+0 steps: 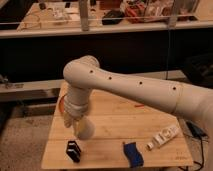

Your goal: Place the ceramic cup over the eraser

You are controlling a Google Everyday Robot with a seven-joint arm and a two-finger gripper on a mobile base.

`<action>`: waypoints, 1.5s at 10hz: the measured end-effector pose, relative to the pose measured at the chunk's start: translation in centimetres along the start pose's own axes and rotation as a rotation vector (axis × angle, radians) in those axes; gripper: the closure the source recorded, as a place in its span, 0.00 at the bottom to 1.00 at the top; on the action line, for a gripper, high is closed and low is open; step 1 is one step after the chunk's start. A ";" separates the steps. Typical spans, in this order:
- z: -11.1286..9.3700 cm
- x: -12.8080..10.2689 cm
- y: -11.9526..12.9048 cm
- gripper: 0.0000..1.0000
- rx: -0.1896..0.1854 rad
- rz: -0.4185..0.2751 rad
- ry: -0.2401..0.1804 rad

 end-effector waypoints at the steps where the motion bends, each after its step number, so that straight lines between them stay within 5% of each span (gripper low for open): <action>1: -0.7 0.1 0.2 0.98 0.020 -0.007 -0.034; 7: -1.2 -3.6 -1.7 0.98 0.053 -0.130 -0.209; 11: 0.1 -6.3 -2.4 0.98 -0.020 -0.188 -0.256; 15: 0.7 -7.3 -0.4 0.98 -0.087 -0.167 -0.257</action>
